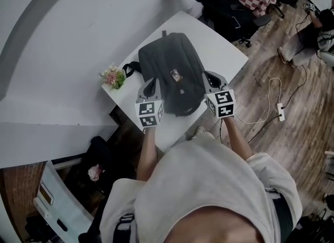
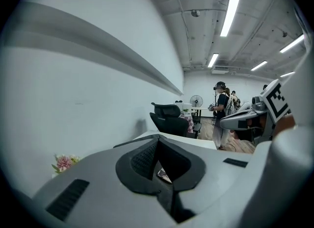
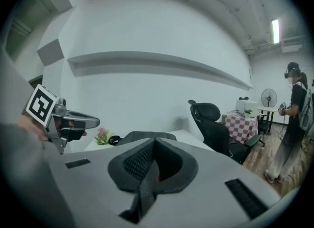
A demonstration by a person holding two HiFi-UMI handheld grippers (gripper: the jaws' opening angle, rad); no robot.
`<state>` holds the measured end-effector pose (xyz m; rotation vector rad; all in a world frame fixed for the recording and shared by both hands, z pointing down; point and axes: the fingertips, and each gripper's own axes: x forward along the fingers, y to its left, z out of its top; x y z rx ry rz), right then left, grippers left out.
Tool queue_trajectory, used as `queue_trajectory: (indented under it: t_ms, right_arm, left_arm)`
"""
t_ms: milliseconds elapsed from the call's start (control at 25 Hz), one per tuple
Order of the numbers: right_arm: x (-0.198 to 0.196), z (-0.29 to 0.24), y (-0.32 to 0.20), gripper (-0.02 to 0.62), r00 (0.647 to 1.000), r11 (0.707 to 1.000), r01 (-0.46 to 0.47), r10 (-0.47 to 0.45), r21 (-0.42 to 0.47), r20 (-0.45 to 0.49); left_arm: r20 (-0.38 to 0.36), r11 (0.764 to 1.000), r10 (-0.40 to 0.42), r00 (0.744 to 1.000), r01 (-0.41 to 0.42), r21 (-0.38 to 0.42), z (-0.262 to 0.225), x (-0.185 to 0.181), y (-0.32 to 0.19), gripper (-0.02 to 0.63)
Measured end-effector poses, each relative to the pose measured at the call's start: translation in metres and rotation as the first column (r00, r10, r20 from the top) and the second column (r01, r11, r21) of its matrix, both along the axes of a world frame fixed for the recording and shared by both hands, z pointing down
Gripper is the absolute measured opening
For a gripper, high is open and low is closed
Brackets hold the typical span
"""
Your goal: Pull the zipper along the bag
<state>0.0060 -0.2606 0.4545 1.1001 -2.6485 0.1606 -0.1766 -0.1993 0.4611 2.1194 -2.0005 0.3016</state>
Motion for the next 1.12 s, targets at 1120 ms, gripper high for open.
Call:
queue_trajectory:
  t_ms: [1120]
  right_arm:
    - [0.009, -0.008, 0.003, 0.012, 1.000, 0.999, -0.021, 0.021, 0.035, -0.013]
  left_arm:
    - [0.017, 1.000, 0.030, 0.999, -0.030, 0.008, -0.005, 0.016, -0.003, 0.026]
